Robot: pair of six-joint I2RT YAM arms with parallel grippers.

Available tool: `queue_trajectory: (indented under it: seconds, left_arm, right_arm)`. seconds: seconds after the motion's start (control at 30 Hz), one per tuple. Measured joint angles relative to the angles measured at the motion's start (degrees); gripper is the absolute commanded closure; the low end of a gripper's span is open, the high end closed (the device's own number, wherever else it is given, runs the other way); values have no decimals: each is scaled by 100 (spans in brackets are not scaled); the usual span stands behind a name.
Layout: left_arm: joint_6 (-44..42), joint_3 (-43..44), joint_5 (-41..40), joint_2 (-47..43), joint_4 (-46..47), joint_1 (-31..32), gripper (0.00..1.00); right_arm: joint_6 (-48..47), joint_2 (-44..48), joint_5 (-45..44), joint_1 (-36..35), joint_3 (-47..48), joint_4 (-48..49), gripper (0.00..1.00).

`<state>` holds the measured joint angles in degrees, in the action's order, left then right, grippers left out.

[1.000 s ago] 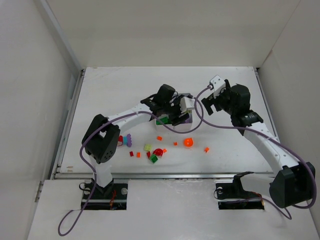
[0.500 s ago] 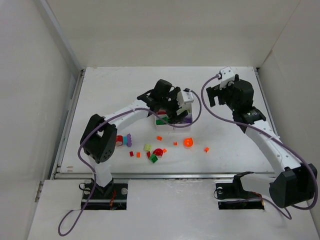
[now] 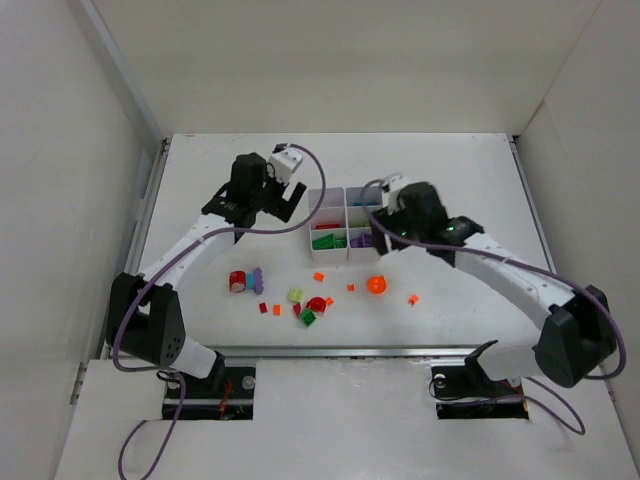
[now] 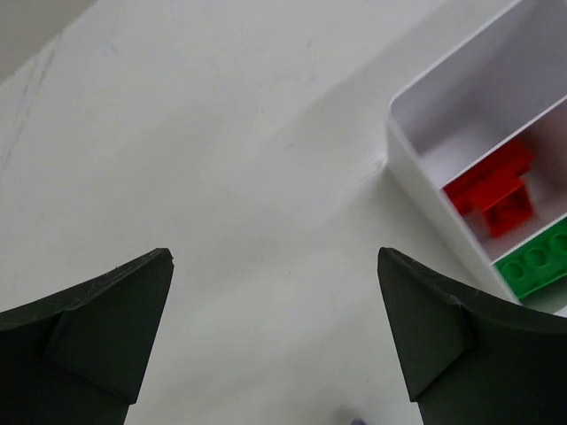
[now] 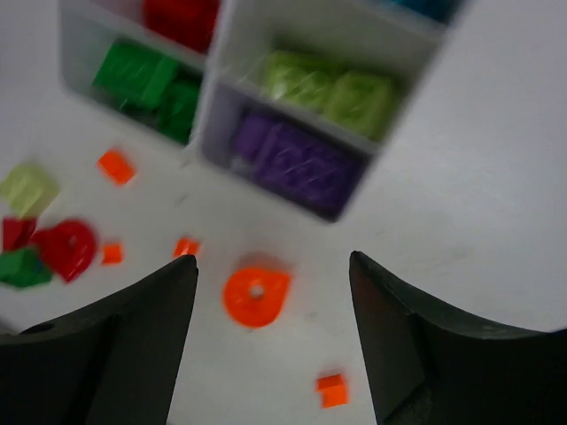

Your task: Sort the legos into containers by color

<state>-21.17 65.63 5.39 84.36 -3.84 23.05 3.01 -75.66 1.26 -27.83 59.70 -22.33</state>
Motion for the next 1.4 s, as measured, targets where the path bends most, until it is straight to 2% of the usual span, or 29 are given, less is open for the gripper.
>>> queue_trajectory:
  seconds: [0.1, 0.17, 0.37, 0.57, 0.63, 0.87, 0.9, 1.0, 1.03, 1.1, 1.4]
  left_arm:
    - [103, -437, -286, -144, 63, -225, 0]
    - [136, -780, -382, -197, 129, -256, 0]
    - [214, -1261, -485, -409, 282, -212, 0]
    - [313, -1279, -527, -614, 533, -201, 0]
    - [330, -1279, -531, -632, 573, -201, 0]
    - [372, -1281, -546, -634, 590, -201, 0]
    - [376, -1287, -544, -634, 597, -201, 0]
    - [380, -1316, -544, -640, 614, -201, 0]
    - [382, -1322, -544, -643, 614, -201, 0]
    - [391, -1322, -544, -645, 616, -203, 0]
    - [398, -1364, -518, -649, 643, -205, 0]
  right_arm:
    - [435, -304, 109, -837, -302, -302, 36]
    - [726, -313, 192, -1003, -577, -411, 37]
    - [1241, -535, 131, -927, -852, -520, 41]
    - [1458, -1285, 87, -927, -837, -511, 51]
    - [1495, -1532, 72, -925, -837, -520, 51]
    - [1539, -1534, 96, -713, -822, -404, 48]
    - [1519, -1534, 131, -675, -824, -376, 56]
    - [1464, -1543, 282, -660, -846, -278, 71]
    - [1440, -1552, 337, -664, -846, -264, 87]
    - [1386, -1563, 439, -664, -846, -243, 100]
    - [1093, -1453, 660, -669, -841, -302, 100]
